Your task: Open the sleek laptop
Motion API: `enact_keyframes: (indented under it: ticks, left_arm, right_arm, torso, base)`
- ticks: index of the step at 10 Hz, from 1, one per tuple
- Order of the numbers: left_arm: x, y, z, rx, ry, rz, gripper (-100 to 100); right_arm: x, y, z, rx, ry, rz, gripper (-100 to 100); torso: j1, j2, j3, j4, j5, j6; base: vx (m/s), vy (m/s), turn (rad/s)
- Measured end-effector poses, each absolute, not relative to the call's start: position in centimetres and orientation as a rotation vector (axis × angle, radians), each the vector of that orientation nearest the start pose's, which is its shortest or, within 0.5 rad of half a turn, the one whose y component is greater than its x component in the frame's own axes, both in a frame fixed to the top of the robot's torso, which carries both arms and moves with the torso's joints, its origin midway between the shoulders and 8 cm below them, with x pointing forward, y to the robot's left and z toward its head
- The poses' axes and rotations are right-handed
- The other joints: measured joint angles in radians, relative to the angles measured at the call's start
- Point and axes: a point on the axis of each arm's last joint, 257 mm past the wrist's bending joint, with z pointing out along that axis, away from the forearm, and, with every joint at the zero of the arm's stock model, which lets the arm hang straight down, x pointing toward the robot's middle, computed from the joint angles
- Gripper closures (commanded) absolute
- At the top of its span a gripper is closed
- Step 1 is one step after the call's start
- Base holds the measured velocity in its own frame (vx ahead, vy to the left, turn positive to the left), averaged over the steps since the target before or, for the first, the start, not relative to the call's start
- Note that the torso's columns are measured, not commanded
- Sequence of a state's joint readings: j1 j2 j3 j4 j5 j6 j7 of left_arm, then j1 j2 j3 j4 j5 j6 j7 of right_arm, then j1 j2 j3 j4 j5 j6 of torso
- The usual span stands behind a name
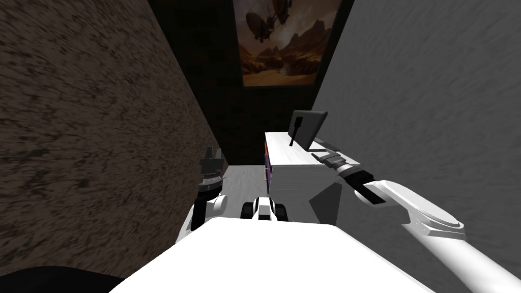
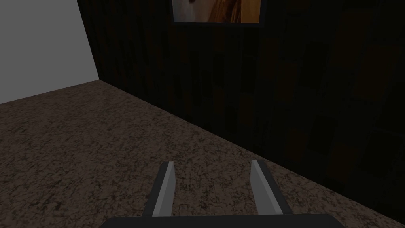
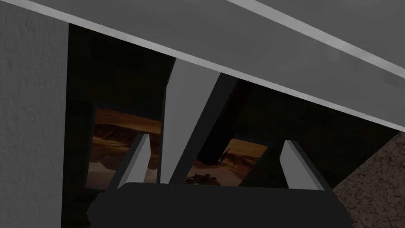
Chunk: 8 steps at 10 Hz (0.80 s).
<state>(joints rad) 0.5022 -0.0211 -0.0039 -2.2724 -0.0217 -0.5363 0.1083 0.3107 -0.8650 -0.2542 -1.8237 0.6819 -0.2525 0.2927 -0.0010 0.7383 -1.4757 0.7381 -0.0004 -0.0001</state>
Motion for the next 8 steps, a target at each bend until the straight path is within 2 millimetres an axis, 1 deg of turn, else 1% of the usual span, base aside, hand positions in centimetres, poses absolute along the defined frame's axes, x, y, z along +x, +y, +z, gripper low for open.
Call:
enact_keyframes:
  ticks: [3, 4, 5, 6, 7, 8]
  left_arm:
    - [33.9, 27.7, 2.7, -0.677, 0.559, -1.399, 0]
    - [33.9, 27.7, 2.7, -0.677, 0.559, -1.399, 0]
    - [33.9, 27.7, 2.7, -0.677, 0.559, -1.399, 0]
    - [33.9, 27.7, 2.7, -0.677, 0.559, -1.399, 0]
    - [33.9, 27.7, 2.7, -0.677, 0.559, -1.399, 0]
    - [33.9, 27.7, 2.7, -0.677, 0.559, -1.399, 0]
  right_arm:
    - [47.5, -46.6, -7.2, -0.431, 1.482, -0.253, -100]
    - [47.7, -47.3, -6.7, -0.451, 1.484, -0.292, -100]
    - [48.3, -48.6, -6.3, -0.466, 1.486, -0.346, -100]
    - [48.5, -49.4, -5.8, -0.485, 1.486, -0.389, -100]
    - [48.8, -50.6, -5.1, -0.500, 1.485, -0.436, -100]
    - [48.8, -50.8, -5.0, -0.502, 1.485, -0.442, -100]
  torso:
    - [0.002, -0.001, -0.001, 0.000, 0.001, 0.000]
    - [0.000, 0.000, 0.000, 0.000, 0.000, 0.000]
    - [0.001, 0.000, 0.000, 0.000, 0.000, 0.000]
    - [0.001, 0.000, 0.000, 0.000, 0.000, 0.000]
    - [0.000, 0.001, 0.000, 0.000, 0.000, 0.000]
    - [-0.003, 0.003, 0.001, 0.001, -0.001, 0.001]
  base:
    - [0.070, 0.133, 0.038]
    - [0.064, 0.130, 0.045]
    - [0.067, 0.127, 0.028]
    - [0.056, 0.114, 0.037]
    - [0.012, 0.038, -0.029]
    - [0.010, 0.020, -0.056]
